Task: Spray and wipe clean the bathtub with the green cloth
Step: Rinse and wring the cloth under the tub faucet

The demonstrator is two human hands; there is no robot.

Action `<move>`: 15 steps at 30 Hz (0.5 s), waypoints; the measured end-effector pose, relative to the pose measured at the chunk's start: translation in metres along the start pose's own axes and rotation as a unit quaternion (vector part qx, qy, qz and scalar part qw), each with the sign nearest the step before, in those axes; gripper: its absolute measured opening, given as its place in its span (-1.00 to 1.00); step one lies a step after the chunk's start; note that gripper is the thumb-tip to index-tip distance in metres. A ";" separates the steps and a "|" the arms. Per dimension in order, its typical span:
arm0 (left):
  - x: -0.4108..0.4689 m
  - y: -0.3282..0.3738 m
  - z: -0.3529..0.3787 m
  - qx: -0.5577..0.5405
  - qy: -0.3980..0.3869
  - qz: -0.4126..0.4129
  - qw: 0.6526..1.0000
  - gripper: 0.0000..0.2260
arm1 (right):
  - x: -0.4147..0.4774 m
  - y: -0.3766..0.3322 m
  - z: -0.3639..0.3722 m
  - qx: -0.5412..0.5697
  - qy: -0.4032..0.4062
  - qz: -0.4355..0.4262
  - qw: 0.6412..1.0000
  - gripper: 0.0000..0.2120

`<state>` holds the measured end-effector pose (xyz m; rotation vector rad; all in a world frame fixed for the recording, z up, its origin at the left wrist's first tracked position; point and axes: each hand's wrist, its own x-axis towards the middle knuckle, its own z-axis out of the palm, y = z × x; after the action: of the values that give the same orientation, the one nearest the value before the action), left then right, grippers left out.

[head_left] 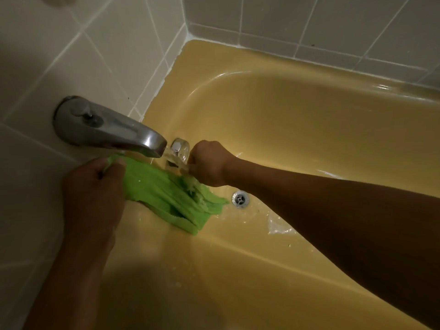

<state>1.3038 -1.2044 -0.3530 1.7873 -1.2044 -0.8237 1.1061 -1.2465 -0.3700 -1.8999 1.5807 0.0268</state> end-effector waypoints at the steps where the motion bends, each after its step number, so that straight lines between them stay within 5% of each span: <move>1: -0.003 0.001 0.002 0.001 -0.019 -0.001 1.000 -0.81 | -0.001 0.002 0.001 0.034 -0.006 0.003 0.999 -0.74; 4: -0.001 -0.006 0.008 0.084 -0.091 0.006 0.992 -0.72 | -0.009 0.015 -0.003 0.241 0.027 0.058 0.969 -0.79; 7: -0.005 -0.003 0.029 0.139 -0.147 0.027 0.979 -0.74 | -0.022 0.031 -0.021 0.442 0.084 0.085 0.889 -0.85; 15: 0.018 0.002 0.107 0.296 -0.286 0.032 0.911 -0.56 | -0.066 0.102 -0.071 0.505 0.212 0.083 0.833 -0.83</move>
<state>1.2181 -1.2499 -0.4016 2.0185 -2.0622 -1.0627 0.9711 -1.2293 -0.3348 -0.9407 1.5348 -1.0175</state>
